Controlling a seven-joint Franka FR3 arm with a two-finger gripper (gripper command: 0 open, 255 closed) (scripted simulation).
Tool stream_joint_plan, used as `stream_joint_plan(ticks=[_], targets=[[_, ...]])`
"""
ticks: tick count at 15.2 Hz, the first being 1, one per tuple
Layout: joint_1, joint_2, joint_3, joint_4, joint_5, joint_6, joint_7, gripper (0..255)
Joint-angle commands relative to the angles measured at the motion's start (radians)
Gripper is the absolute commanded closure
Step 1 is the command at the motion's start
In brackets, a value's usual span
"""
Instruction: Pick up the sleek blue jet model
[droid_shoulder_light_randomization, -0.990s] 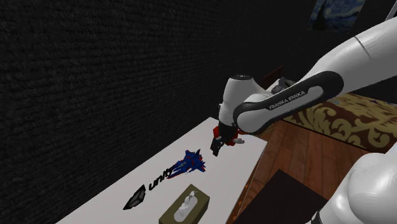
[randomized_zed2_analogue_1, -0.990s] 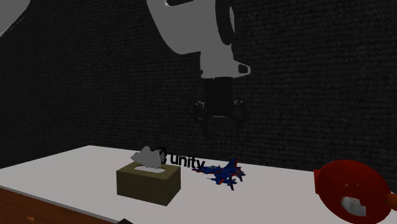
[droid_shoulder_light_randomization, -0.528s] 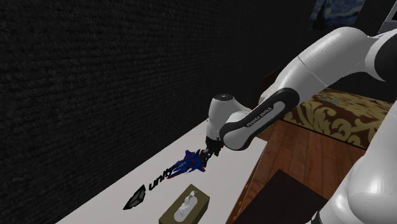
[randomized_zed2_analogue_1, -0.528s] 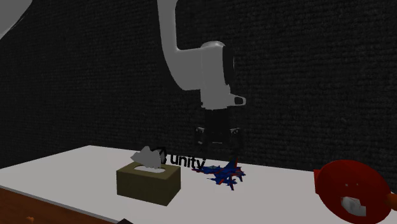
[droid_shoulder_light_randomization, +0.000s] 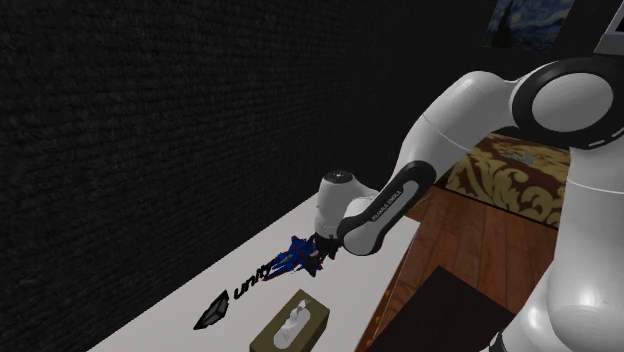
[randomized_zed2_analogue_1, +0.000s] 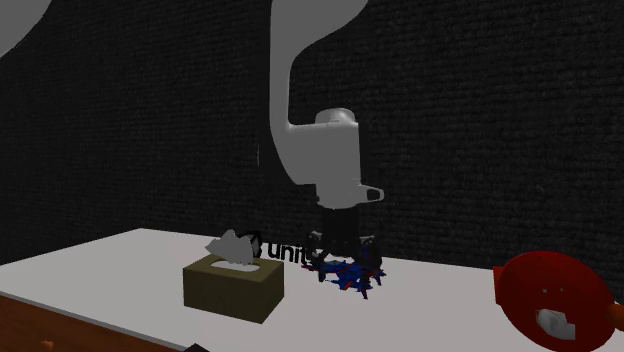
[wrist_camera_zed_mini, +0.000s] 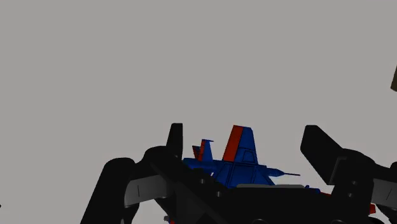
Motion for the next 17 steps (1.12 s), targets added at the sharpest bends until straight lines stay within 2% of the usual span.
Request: stream_joint_plan(ticks=[1,4,5,14,17], targets=[[0.012,0.031,-0.013,0.007,-0.020,0.024,0.020,0],[0.021,0.053,-0.024,0.012,-0.034,0.041,0.031,0],[0.021,0.054,-0.025,0.012,-0.034,0.042,0.031,255],[0.021,0.053,-0.024,0.012,-0.034,0.041,0.031,255],[0.005,0.010,-0.003,0.003,-0.007,0.008,0.009,255]])
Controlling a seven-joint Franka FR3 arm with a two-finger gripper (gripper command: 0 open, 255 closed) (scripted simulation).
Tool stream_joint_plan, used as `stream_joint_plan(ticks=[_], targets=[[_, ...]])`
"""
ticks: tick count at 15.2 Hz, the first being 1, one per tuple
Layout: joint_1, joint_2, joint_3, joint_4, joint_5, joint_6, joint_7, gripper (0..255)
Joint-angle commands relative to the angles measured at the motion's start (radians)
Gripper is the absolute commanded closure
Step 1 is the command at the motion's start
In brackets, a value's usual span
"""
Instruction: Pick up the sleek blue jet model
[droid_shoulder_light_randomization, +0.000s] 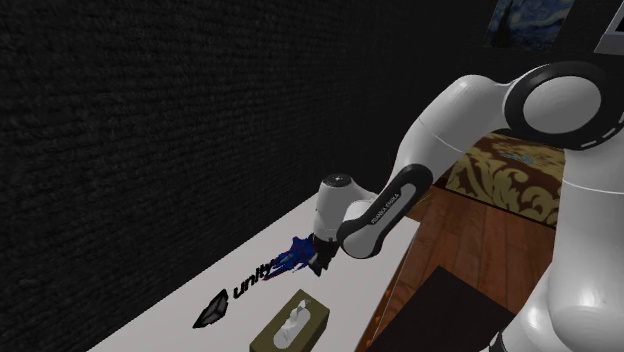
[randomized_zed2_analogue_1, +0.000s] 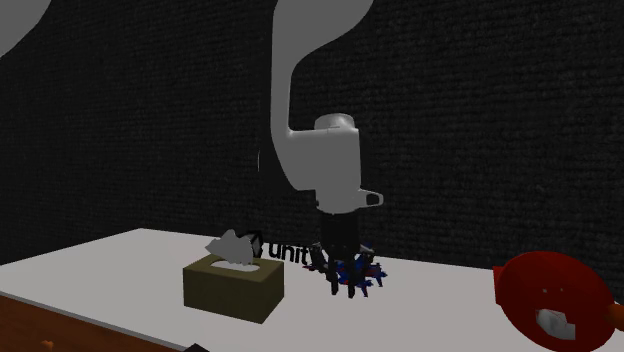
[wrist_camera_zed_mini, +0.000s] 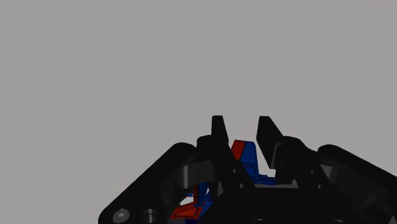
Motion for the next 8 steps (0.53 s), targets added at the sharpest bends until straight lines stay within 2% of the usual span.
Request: stream_joint_plan(ticks=[1,8], targets=[[-0.009,-0.029,0.014,-0.006,0.018,-0.023,-0.014,255],[-0.035,-0.126,0.052,-0.017,0.085,-0.105,-0.067,255]])
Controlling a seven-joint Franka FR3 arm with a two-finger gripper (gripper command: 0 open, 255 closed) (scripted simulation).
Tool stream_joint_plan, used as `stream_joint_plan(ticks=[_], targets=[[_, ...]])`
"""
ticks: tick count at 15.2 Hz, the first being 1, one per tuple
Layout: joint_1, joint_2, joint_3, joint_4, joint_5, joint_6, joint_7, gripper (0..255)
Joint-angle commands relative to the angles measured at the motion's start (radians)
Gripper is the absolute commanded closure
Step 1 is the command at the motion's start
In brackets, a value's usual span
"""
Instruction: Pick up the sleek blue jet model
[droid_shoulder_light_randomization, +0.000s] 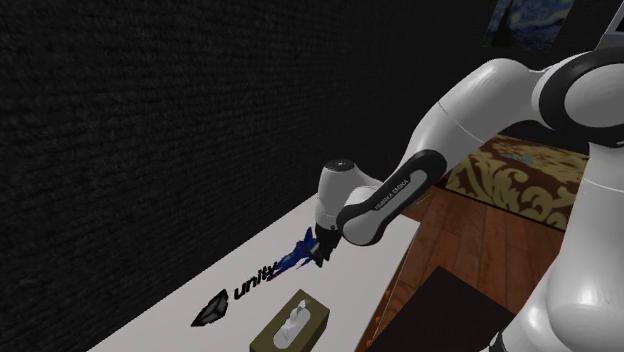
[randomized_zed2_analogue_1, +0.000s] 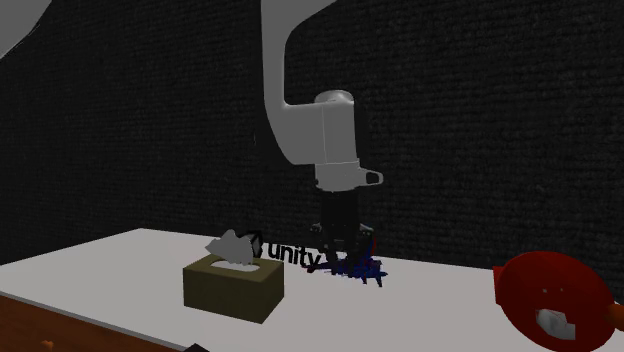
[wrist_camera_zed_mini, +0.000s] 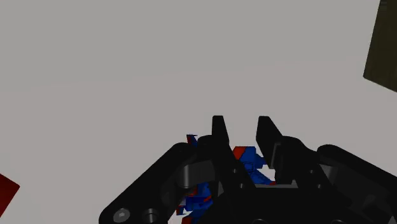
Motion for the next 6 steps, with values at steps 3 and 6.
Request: stream_joint_plan(ticks=[3,6], targets=[[-0.012,-0.056,0.017,-0.003,0.039,-0.050,-0.032,255],[-0.014,-0.071,0.021,-0.003,0.050,-0.064,-0.040,255]])
